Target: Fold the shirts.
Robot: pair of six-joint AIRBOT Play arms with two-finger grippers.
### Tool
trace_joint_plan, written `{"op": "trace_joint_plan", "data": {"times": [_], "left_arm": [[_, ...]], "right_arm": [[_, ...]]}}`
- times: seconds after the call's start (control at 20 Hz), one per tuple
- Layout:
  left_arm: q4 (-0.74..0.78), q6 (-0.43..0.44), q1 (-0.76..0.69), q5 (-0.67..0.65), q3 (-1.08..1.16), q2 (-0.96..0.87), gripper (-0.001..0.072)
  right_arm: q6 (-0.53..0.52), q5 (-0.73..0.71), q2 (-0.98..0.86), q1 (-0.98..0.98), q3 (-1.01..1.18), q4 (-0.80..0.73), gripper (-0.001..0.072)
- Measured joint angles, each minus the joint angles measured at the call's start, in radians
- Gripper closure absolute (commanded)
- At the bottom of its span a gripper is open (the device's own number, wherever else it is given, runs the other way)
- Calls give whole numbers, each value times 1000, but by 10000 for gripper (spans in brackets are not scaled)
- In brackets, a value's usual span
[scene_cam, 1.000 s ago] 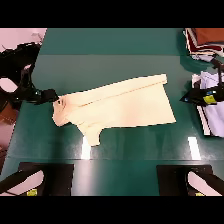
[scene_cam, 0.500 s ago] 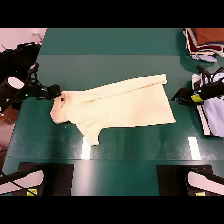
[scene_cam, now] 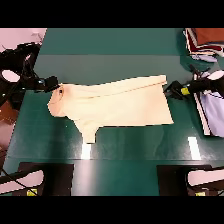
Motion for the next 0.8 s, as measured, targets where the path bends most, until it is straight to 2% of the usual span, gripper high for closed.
{"op": "trace_joint_plan", "data": {"times": [0.25, 0.5, 0.65, 0.7, 0.75, 0.8], "left_arm": [[0, 1, 0, -18, 4, 0, 681], [-1, 1, 0, -31, 4, 0, 681], [-1, 1, 0, -33, 4, 0, 682], [-2, 1, 0, -33, 4, 0, 682], [-2, 1, 0, -34, 4, 0, 682], [-2, 1, 0, -35, 4, 0, 682]], "right_arm": [[21, -34, -136, 32, 175, 10, 207], [72, -119, -196, 42, 271, 13, 210], [82, -162, -208, 54, 289, 17, 305], [84, -175, -212, 61, 291, 17, 546], [87, -186, -214, 69, 293, 18, 693], [87, -195, -216, 79, 295, 18, 693]]}}
